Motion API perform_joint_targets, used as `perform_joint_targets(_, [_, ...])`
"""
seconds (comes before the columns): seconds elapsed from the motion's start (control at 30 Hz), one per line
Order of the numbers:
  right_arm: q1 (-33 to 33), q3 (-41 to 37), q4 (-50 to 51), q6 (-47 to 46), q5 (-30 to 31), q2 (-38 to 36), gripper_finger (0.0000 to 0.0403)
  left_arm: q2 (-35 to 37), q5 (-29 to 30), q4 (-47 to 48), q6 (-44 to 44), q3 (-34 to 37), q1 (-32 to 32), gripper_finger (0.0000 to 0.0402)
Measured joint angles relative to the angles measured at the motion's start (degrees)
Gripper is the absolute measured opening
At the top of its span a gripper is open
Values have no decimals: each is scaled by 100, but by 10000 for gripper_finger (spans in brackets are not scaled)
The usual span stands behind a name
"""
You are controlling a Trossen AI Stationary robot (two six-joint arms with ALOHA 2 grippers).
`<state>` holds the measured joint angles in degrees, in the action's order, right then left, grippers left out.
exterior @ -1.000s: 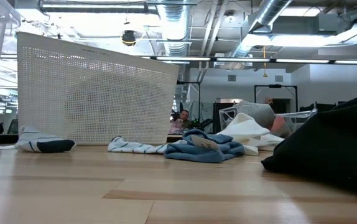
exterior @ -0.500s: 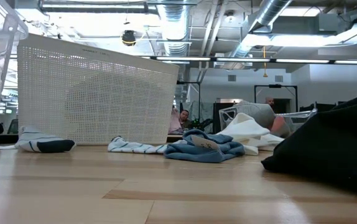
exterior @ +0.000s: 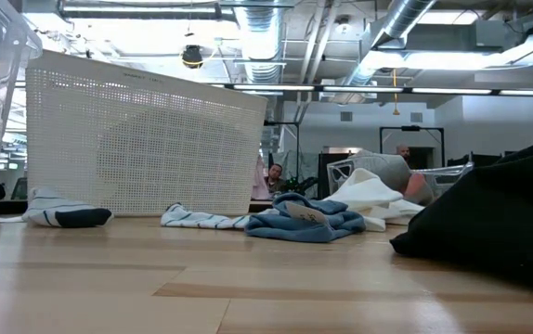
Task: Pick & Place Cloths
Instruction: Put the white underwear into the bottom transparent bin
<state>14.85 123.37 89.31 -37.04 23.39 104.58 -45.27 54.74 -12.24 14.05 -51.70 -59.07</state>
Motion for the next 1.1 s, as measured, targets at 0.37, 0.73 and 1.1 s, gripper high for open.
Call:
perform_joint_targets(0.37, [-1392,-2081,-449,518,-961,-156,249,-403,-797,-3597,-3811,-9,137,205])
perform_joint_targets(0.73, [-2031,-4005,-1639,505,-1004,-153,249,-440,-774,-3628,-3733,-9,532,207])
perform_joint_targets(1.1, [-2008,-4784,-3530,-444,-1004,-155,249,-416,-782,-3631,-3612,-9,531,207])
